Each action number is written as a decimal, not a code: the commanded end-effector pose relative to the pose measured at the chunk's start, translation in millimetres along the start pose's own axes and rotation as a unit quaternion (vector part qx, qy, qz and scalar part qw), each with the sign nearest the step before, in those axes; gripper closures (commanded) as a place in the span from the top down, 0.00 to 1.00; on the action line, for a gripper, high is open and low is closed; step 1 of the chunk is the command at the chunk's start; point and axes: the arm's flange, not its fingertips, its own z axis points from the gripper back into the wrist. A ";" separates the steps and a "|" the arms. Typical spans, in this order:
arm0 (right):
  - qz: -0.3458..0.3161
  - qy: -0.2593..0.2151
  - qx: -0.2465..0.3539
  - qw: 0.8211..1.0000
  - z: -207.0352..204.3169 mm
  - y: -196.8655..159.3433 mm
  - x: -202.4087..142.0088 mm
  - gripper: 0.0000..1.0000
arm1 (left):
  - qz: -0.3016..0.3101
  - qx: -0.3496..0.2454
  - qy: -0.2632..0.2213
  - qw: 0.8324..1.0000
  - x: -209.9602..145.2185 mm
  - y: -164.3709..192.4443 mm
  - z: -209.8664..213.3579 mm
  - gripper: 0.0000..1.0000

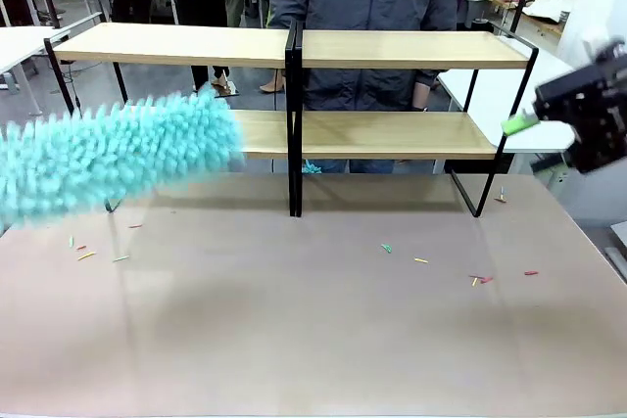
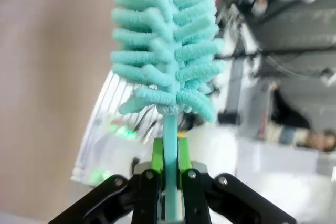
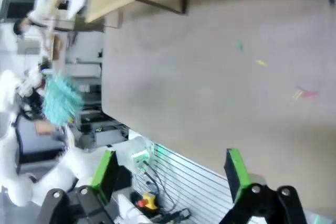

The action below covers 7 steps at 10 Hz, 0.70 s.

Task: Clean the shelves.
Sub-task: Place the Duster on the table.

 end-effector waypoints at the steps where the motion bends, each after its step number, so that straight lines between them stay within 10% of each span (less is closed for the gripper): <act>1: -0.023 -0.072 -0.106 0.991 -56.4 -72.1 -102.4 1.00 | 0.070 0.208 -0.059 0.974 -1.3 29.7 -1.8 0.12; 2: 0.000 0.000 0.000 1.000 0.0 0.0 0.0 1.00 | 0.000 0.000 0.000 1.000 0.0 0.0 0.0 0.12; 3: 0.000 0.000 0.000 1.000 0.0 0.0 0.0 1.00 | 0.000 0.000 0.000 1.000 0.0 0.0 0.0 0.12; 4: -0.042 -0.018 -0.039 0.998 1.8 -38.1 13.6 1.00 | 0.006 0.080 0.018 0.997 3.6 21.0 -1.4 0.12; 7: -0.225 0.181 0.110 0.951 -45.4 -99.6 28.6 1.00 | -0.141 0.308 0.003 0.941 43.8 49.3 -55.9 0.12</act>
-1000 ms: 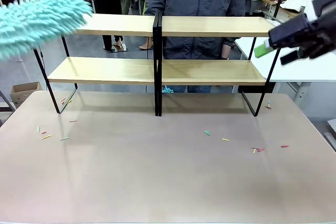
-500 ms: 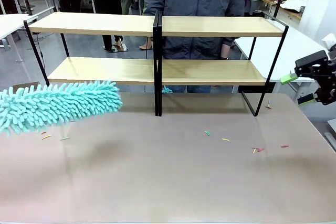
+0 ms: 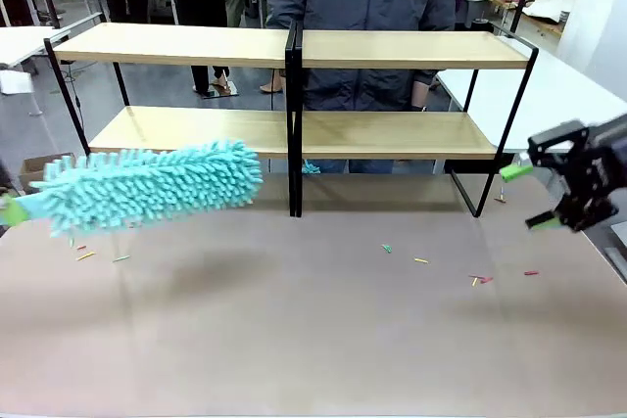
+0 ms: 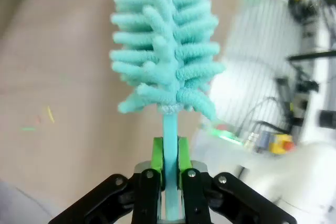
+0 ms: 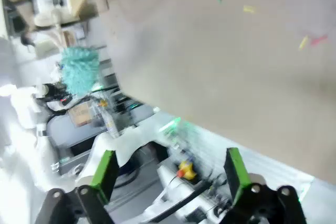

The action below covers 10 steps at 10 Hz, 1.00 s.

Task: Clean the shelves.
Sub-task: Place the Duster on the table.

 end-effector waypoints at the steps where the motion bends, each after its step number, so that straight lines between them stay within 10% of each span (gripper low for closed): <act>1: -0.137 0.076 0.089 0.984 6.4 -49.6 30.7 1.00 | -0.056 0.126 0.008 0.990 7.7 -0.3 -48.1 0.12; 3: -0.195 0.063 0.087 0.975 -1.8 -82.4 32.8 1.00 | -0.097 0.105 0.083 0.986 21.4 2.0 -68.9 0.12; 6: -0.114 0.078 0.080 0.987 -8.0 -63.4 14.0 1.00 | -0.127 0.066 0.141 0.980 28.3 2.4 -75.7 0.12; 8: -0.114 0.078 0.080 0.987 -8.0 -63.4 14.0 1.00 | -0.137 0.042 0.152 0.978 28.2 3.9 -72.6 0.72; 10: -0.114 0.078 0.080 0.987 -8.0 -63.4 14.0 1.00 | -0.127 0.026 0.126 0.984 25.9 7.5 -65.1 1.00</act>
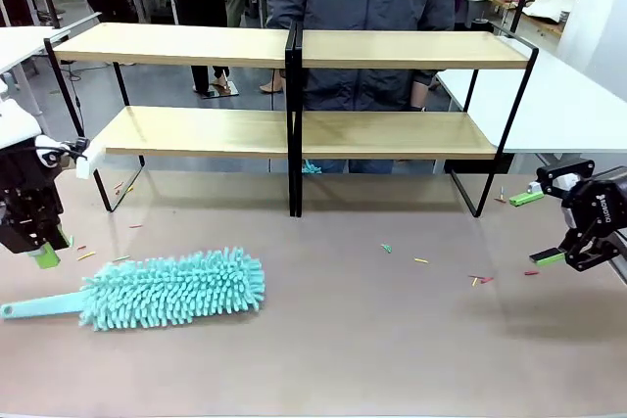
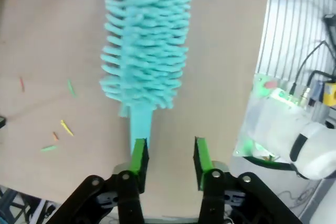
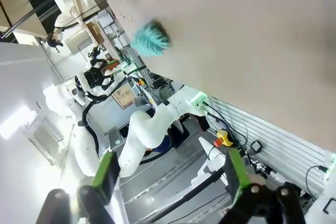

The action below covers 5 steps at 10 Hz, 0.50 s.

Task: Clean the shelves.
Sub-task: Place the Duster on the table.

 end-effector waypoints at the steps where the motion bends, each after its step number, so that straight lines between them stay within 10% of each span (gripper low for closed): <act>1: 0.001 0.001 -0.001 1.000 -1.1 1.0 -0.2 1.00 | 0.032 -0.030 -0.047 0.998 -8.5 9.1 16.0 1.00; 5: 0.039 -0.001 0.027 0.999 -2.2 4.7 -6.1 1.00 | 0.227 -0.352 -0.246 0.874 -63.6 71.2 43.9 1.00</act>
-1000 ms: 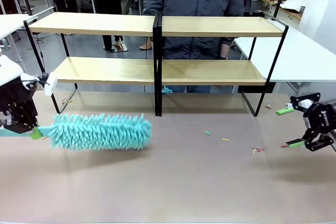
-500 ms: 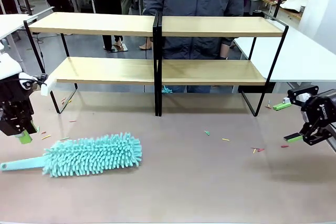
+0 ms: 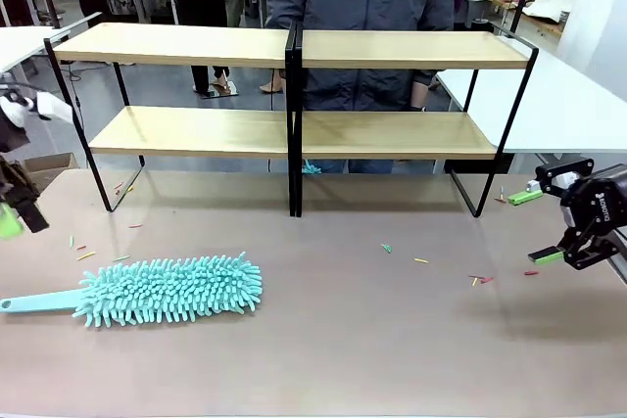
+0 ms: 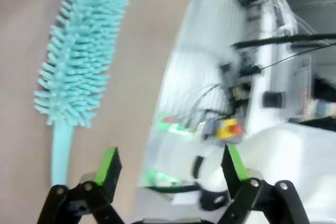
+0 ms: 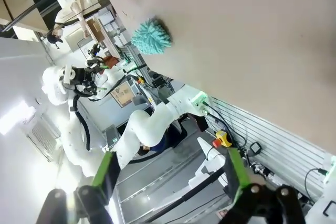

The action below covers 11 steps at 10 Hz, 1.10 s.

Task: Clean the shelves.
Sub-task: Place the Duster on the table.

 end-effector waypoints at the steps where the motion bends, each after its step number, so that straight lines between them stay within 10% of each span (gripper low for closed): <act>1: 0.023 -0.010 0.037 0.999 4.0 -2.9 -3.1 1.00 | 0.120 -0.198 -0.179 0.956 -24.8 51.3 45.1 1.00; 2: 0.018 -0.029 0.053 0.998 8.4 -4.7 -1.8 1.00 | 0.170 -0.268 -0.263 0.911 -50.0 73.8 55.9 1.00; 4: 0.061 -0.038 0.112 0.991 16.4 -3.9 -6.6 1.00 | 0.310 -0.341 -0.480 0.746 -107.5 112.6 80.7 1.00; 7: 0.076 -0.066 0.201 0.974 31.1 0.4 -8.8 1.00 | 0.321 -0.305 -0.656 0.611 -140.6 125.1 97.0 1.00; 8: 0.050 -0.042 0.138 0.988 26.8 3.0 -3.5 1.00 | 0.265 -0.261 -0.295 0.880 -155.2 140.0 56.4 1.00; 11: 0.050 -0.042 0.138 0.988 26.8 3.0 -3.5 1.00 | 0.265 -0.261 -0.295 0.880 -155.2 140.0 56.4 1.00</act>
